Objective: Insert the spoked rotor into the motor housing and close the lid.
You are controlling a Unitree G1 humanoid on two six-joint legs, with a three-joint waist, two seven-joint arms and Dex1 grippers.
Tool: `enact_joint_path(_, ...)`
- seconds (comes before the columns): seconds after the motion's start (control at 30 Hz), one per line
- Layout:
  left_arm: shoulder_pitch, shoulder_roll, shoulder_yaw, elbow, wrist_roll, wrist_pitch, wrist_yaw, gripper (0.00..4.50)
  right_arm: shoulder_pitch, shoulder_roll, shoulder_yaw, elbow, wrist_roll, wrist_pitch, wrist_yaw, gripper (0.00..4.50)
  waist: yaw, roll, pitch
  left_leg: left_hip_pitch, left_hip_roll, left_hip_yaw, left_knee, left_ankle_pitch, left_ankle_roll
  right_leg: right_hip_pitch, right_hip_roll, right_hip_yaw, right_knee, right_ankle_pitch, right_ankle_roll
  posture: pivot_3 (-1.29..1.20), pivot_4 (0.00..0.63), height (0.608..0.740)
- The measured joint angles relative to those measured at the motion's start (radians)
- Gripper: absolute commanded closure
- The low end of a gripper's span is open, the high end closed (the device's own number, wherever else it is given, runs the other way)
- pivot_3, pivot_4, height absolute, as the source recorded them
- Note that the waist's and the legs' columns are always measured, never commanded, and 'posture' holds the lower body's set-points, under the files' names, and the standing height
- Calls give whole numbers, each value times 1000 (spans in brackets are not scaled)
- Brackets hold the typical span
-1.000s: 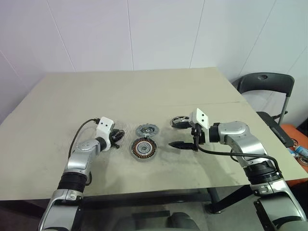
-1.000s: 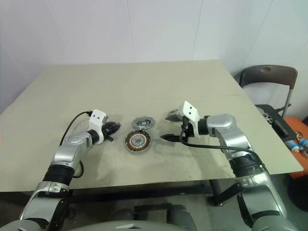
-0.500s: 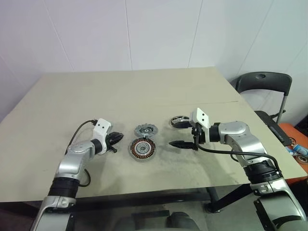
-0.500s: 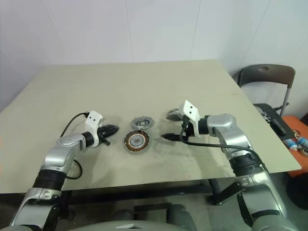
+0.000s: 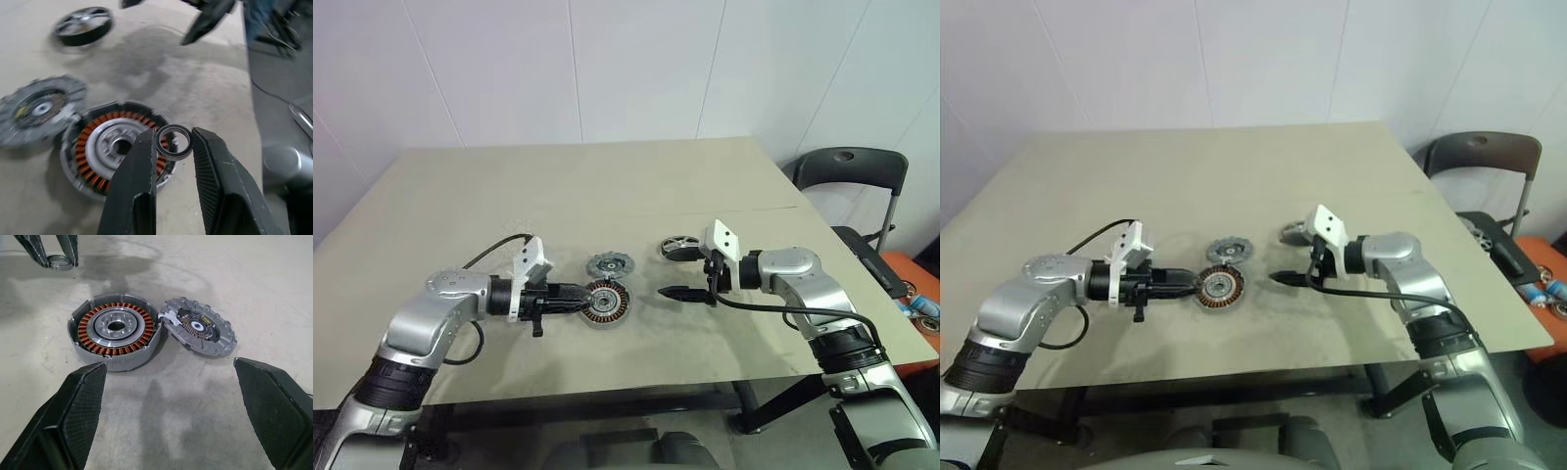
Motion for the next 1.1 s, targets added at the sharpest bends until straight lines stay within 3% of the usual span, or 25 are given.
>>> enact_joint_path(0.23,-102,-86,-67,175,81,-146,-46,3757,13,-1,-1,-7,0,1,-15,135,-3,0,0,0,1,1,0,0,0,0,1,2,-1,0,0,0,0,740)
enact_joint_path(0.43,-106,-101,-108,266,153,-229,-66,3757,15,-1,-1,-13,1,2,-25,135,-2,0,0,0,1,1,0,0,0,0,1,2,-1,0,0,0,0,740)
enact_joint_path(1.1,-121,-140,-122,398,235,-402,-72,3757,60,-1,-1,-73,8,8,-39,135,0,0,0,0,2,1,0,0,0,0,2,2,-1,0,0,0,0,740)
